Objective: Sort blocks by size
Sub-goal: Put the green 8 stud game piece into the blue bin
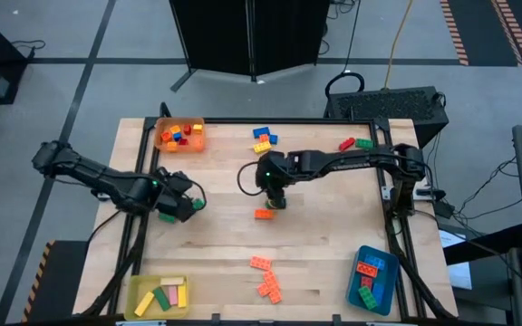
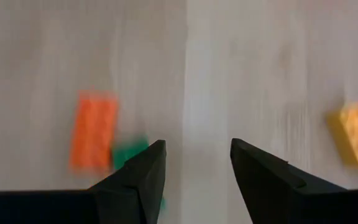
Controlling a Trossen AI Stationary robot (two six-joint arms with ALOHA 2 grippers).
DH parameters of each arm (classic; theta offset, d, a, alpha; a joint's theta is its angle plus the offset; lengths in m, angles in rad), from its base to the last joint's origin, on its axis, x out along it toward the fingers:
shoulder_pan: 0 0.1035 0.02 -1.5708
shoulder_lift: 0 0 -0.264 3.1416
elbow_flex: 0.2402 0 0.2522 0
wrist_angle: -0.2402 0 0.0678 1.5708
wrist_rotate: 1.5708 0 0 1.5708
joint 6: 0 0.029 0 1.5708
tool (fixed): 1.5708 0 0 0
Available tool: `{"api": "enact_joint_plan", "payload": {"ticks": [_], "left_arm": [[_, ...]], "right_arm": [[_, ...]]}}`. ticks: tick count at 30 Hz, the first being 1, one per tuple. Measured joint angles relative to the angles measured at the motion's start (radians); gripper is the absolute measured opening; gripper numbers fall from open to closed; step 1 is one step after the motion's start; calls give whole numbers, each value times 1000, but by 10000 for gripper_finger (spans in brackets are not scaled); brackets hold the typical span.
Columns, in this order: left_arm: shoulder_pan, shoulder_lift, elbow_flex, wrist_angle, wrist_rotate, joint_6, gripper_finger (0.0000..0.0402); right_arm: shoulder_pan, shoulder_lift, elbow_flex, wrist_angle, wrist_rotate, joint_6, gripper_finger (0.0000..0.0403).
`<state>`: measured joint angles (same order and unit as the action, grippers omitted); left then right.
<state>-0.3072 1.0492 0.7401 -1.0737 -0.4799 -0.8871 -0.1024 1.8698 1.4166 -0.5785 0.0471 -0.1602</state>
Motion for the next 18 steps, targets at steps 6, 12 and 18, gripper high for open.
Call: {"api": "enact_joint_plan", "payload": {"ticks": [6,12,18], "left_arm": [[71,0,-83,167,81,39,342],[116,6,-135,182,125,29,343],[143,28,-185,217,163,31,343]], "right_arm": [[-38,-8,0,-133,-18,-39,176],[-73,-8,-6,-75,-176,-107,176],[-111,-8,-60,55,-237,-142,176]]}}
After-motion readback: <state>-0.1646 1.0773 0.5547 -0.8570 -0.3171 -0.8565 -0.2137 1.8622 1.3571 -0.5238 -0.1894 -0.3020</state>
